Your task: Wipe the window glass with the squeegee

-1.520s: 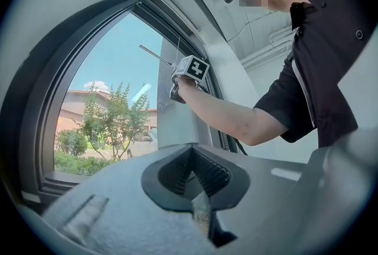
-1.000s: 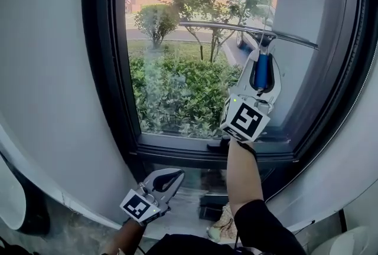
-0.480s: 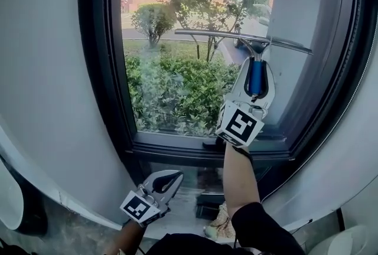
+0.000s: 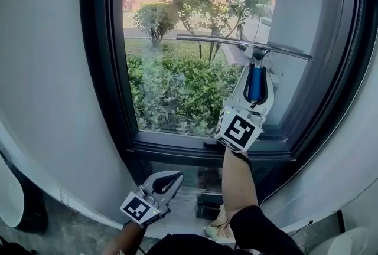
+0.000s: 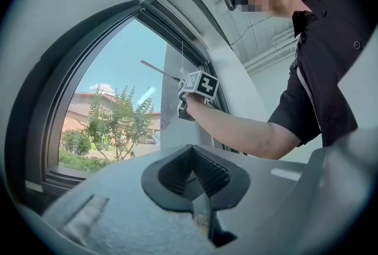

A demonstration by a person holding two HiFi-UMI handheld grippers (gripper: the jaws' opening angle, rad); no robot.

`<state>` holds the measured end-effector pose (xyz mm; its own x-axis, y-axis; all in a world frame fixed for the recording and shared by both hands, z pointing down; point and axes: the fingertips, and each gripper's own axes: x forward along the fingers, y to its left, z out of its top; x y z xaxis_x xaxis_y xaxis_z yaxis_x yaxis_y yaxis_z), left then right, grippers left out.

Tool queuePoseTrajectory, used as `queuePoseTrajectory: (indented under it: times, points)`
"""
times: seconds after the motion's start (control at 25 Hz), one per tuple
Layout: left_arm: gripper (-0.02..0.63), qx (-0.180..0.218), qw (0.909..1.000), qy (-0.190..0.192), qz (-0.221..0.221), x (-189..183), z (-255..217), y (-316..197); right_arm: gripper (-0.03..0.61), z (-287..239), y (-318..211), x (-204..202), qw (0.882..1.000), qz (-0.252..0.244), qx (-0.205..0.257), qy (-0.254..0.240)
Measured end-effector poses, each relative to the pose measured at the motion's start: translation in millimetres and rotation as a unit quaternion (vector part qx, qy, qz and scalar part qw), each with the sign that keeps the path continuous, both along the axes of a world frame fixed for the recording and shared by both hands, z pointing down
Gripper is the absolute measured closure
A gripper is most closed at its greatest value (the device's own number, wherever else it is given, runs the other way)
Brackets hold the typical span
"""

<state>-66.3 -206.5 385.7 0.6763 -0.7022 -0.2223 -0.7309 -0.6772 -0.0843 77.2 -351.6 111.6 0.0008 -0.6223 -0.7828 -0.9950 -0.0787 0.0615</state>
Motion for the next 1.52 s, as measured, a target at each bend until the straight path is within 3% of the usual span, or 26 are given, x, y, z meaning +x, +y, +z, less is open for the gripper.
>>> queuePoseTrajectory:
  times: [1.52]
  points:
    - [0.615,-0.026,0.9993,-0.001,0.026,8.2,12.7,0.7,0.442,49.1,6.8,-0.4,0.999,0.001,-0.041,-0.007]
